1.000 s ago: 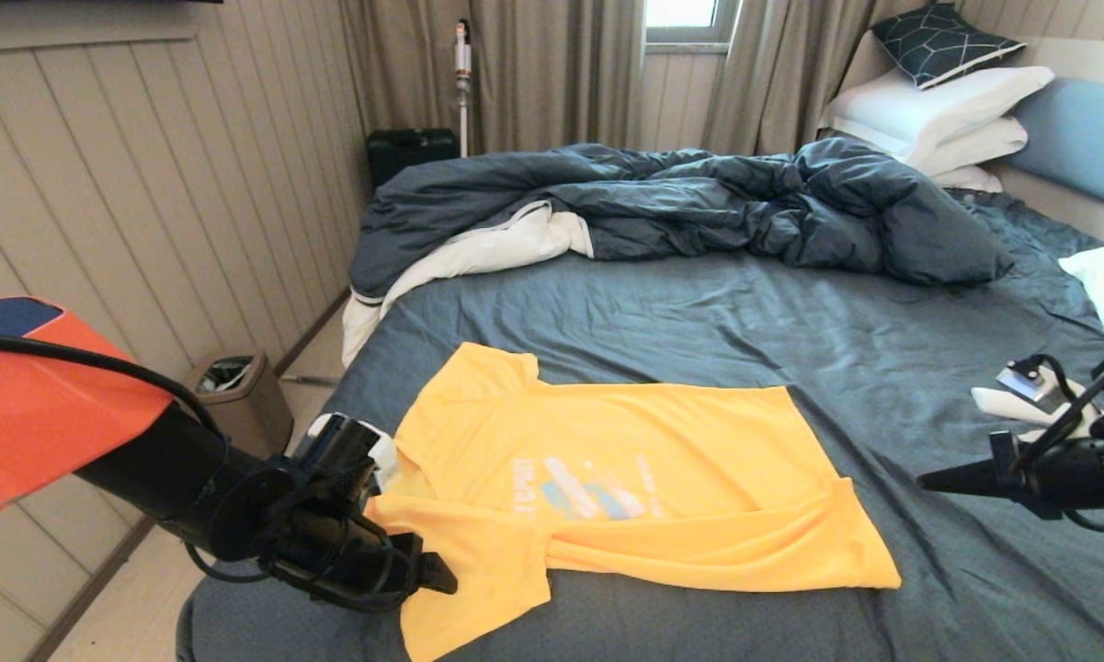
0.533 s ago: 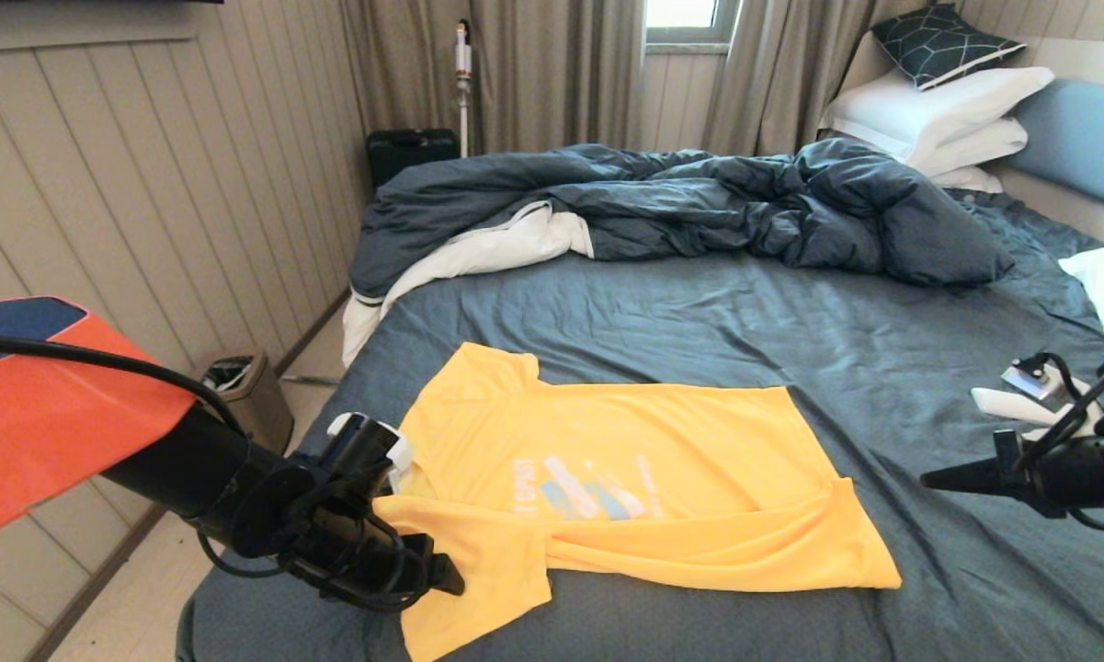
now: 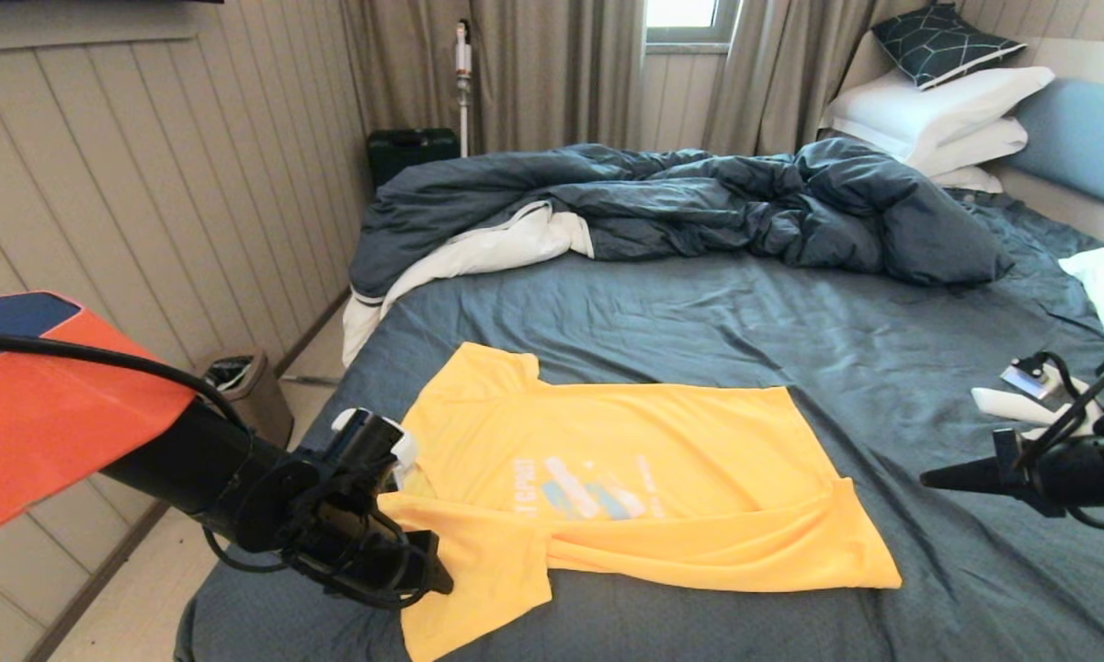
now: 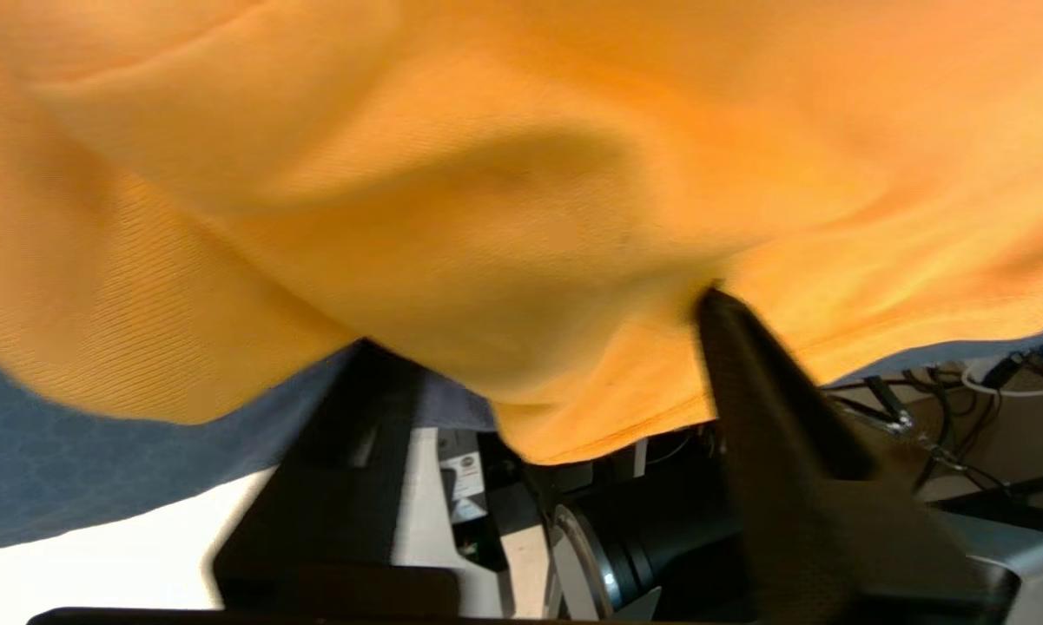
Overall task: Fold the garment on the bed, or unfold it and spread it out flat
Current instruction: Fold the yellow T-shirt
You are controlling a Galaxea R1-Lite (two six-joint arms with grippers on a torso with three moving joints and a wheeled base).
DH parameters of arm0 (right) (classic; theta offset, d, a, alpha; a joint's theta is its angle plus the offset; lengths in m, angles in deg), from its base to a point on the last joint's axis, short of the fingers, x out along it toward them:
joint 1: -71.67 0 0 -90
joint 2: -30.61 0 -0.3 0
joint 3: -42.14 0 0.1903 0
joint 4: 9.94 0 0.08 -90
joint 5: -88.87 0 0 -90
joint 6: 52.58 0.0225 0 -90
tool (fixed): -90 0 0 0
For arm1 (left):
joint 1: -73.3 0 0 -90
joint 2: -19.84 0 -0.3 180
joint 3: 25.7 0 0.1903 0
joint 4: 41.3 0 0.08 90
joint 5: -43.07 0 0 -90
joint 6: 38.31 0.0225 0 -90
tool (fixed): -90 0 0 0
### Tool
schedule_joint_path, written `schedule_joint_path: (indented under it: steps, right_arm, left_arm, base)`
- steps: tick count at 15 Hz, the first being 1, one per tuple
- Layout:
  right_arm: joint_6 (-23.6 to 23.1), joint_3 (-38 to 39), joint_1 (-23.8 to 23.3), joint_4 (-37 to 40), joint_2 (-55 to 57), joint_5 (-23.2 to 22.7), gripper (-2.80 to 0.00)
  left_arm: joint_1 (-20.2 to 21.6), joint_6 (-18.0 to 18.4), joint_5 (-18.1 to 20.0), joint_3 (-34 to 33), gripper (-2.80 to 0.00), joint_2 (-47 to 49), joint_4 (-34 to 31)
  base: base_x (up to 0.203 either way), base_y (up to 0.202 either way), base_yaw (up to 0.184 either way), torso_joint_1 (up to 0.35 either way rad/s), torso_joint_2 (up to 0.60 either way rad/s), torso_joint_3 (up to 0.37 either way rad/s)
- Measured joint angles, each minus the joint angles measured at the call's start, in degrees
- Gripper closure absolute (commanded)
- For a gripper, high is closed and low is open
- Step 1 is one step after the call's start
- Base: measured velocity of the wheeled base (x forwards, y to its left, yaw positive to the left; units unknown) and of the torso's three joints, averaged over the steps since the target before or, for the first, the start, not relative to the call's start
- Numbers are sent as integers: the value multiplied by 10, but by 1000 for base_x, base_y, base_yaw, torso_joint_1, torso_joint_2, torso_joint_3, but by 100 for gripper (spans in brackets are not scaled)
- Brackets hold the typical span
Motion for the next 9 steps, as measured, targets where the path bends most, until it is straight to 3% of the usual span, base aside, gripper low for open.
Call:
schedule_joint_path:
  steps: [9]
  right_arm:
    - [-2, 5, 4, 0, 3, 4, 0]
  left_arm:
    - [-22, -25, 6, -4, 0, -47, -45]
  base:
    - [0, 0, 0, 0, 0, 0]
